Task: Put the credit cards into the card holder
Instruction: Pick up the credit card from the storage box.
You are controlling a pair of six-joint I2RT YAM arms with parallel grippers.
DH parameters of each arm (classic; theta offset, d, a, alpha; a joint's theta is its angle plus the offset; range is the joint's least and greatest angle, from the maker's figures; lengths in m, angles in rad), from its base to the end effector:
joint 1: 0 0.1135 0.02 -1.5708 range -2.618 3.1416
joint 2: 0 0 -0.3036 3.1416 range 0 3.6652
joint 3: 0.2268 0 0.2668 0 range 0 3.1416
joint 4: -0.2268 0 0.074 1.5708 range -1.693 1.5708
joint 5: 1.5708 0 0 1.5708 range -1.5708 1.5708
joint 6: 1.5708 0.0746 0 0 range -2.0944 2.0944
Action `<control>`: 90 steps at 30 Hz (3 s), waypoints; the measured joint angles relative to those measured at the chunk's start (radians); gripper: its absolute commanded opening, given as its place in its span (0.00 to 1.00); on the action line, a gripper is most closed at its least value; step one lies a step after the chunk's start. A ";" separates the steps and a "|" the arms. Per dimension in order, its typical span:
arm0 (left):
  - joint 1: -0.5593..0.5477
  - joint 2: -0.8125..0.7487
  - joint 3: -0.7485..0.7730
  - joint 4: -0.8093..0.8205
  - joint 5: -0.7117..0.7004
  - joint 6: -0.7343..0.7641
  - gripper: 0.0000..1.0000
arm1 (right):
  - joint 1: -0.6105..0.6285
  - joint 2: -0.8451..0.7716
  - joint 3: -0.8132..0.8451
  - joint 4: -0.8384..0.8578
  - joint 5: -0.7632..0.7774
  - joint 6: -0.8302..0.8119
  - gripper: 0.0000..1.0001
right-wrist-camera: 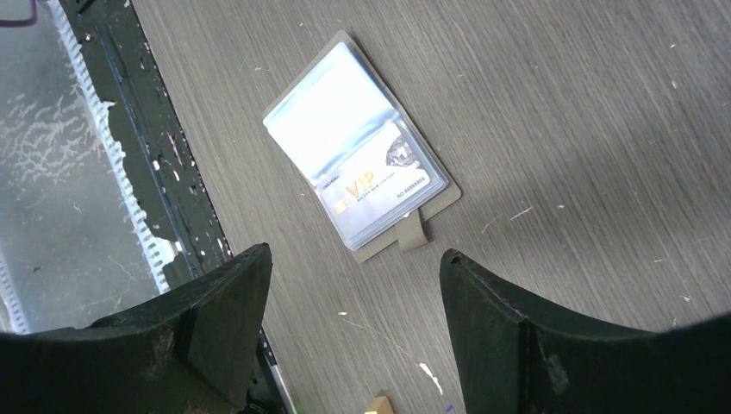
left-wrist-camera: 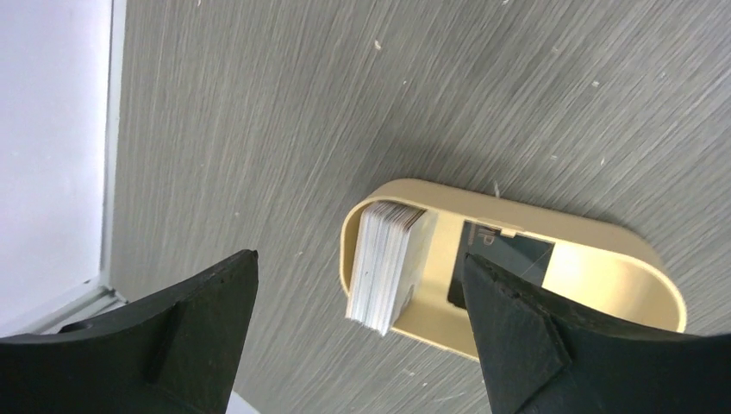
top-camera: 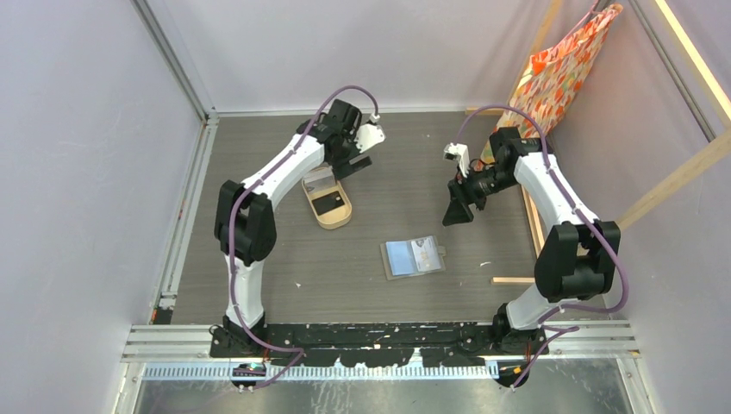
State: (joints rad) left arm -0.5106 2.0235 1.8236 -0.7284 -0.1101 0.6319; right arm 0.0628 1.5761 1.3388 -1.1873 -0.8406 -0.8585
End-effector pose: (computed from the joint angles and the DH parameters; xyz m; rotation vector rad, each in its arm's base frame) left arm 0.4474 -0.2412 0.2751 1.3134 2.1283 0.1880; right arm 0.3023 0.0747 0.2919 -1.1938 2.2202 0.9666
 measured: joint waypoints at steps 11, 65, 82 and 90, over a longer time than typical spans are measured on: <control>0.027 -0.026 -0.180 0.018 -0.026 0.084 0.79 | -0.021 0.062 0.000 -0.013 -0.003 -0.023 0.76; 0.039 0.037 -0.228 0.172 -0.151 0.083 0.48 | -0.034 0.087 -0.002 -0.037 -0.015 -0.053 0.76; 0.037 0.008 -0.252 0.216 -0.175 0.083 0.48 | -0.034 0.087 -0.002 -0.045 -0.019 -0.057 0.76; 0.035 -0.012 -0.252 0.217 -0.178 0.083 0.45 | -0.034 0.087 -0.002 -0.048 -0.019 -0.060 0.76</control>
State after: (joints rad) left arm -0.4759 2.0113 1.5719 -0.5117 -0.2878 0.7147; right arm 0.0284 1.6630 1.3369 -1.2354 -0.8597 -0.9188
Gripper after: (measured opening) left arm 0.469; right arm 0.758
